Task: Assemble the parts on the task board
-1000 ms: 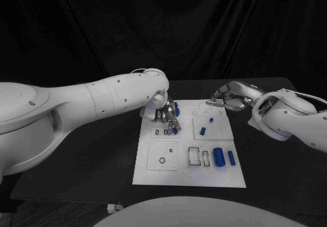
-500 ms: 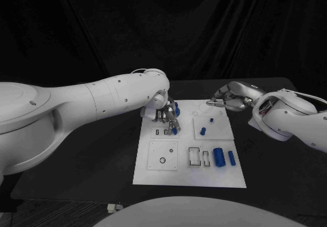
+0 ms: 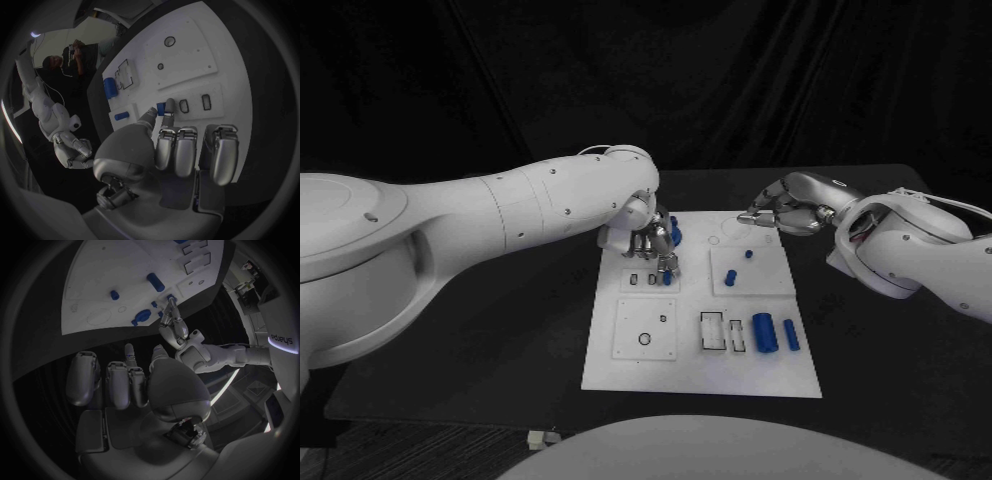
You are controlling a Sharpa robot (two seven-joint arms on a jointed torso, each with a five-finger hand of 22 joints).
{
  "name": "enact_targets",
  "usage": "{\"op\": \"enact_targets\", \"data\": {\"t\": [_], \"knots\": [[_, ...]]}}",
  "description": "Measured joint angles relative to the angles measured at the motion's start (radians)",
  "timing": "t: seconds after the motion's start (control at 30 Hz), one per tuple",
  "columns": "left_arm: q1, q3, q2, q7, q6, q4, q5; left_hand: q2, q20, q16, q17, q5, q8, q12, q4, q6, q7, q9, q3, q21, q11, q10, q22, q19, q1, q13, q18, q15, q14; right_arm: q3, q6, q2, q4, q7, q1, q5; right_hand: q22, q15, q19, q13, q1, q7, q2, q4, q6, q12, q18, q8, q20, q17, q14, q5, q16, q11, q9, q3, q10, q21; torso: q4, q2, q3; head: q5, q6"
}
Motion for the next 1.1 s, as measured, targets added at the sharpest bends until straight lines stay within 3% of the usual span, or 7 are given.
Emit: {"op": "enact_targets", "data": {"t": [0.27, 0.53, 0.7, 1.1], "knots": [[0.000, 0.000, -0.002, 0.001, -0.002, 0.001, 0.000, 0.001, 0.000, 0.000, 0.000, 0.006, -0.008, 0.000, -0.027, 0.000, 0.000, 0.002, 0.027, -0.004, 0.000, 0.000, 0.000, 0.000, 0.008, 0.000, 0.000, 0.000, 0.000, 0.000, 0.002, 0.001, 0.000, -0.001, -0.001, 0.000, 0.000, 0.000, 0.000, 0.001, 0.000, 0.000, 0.000, 0.000, 0.000, 0.000, 0.000, 0.000, 0.000, 0.000, 0.000, 0.000, 0.000, 0.000, 0.000, 0.000, 0.000, 0.000, 0.0000, 0.000, -0.0001, 0.002, 0.000], [0.000, 0.000, -0.004, 0.001, -0.002, 0.001, 0.000, -0.015, -0.004, 0.000, 0.000, 0.075, -0.015, 0.000, -0.090, -0.002, 0.002, 0.006, 0.096, -0.010, 0.000, 0.000, 0.000, -0.004, 0.022, 0.000, 0.000, 0.000, 0.000, 0.000, 0.004, 0.000, -0.001, -0.002, -0.002, 0.000, 0.000, 0.000, 0.000, 0.001, 0.000, 0.000, 0.000, 0.000, 0.000, 0.000, 0.000, 0.000, 0.000, 0.000, 0.000, 0.000, 0.000, 0.000, 0.000, 0.000, 0.000, 0.000, 0.0000, 0.000, -0.0002, 0.003, 0.000], [0.000, 0.000, -0.006, 0.001, -0.003, 0.002, 0.000, -0.027, -0.004, 0.000, 0.000, 0.086, -0.016, 0.000, -0.140, -0.005, 0.009, 0.013, 0.157, -0.010, 0.002, 0.002, 0.000, -0.004, 0.022, 0.000, 0.000, 0.000, 0.000, 0.000, 0.005, 0.000, -0.001, -0.003, -0.003, 0.000, 0.000, 0.000, 0.000, 0.001, 0.000, 0.000, 0.000, 0.000, 0.000, 0.000, 0.000, 0.000, 0.000, 0.000, 0.000, 0.000, 0.000, 0.000, 0.000, 0.000, 0.000, 0.000, 0.0000, 0.000, -0.0005, 0.006, 0.000], [0.000, 0.000, -0.020, 0.002, -0.003, 0.007, 0.000, -0.030, -0.004, 0.000, 0.001, 0.106, -0.016, 0.000, -0.133, -0.006, 0.010, 0.034, 0.164, -0.014, 0.002, 0.002, 0.000, -0.004, 0.024, 0.000, 0.000, 0.000, 0.000, 0.000, 0.008, 0.000, -0.003, -0.004, -0.004, 0.000, 0.000, 0.000, 0.000, 0.000, 0.000, 0.000, 0.000, 0.000, 0.000, 0.000, 0.000, 0.000, 0.000, 0.000, 0.000, 0.000, 0.000, 0.000, 0.001, 0.000, 0.000, 0.000, 0.0003, -0.001, -0.0005, 0.010, 0.000]]}}
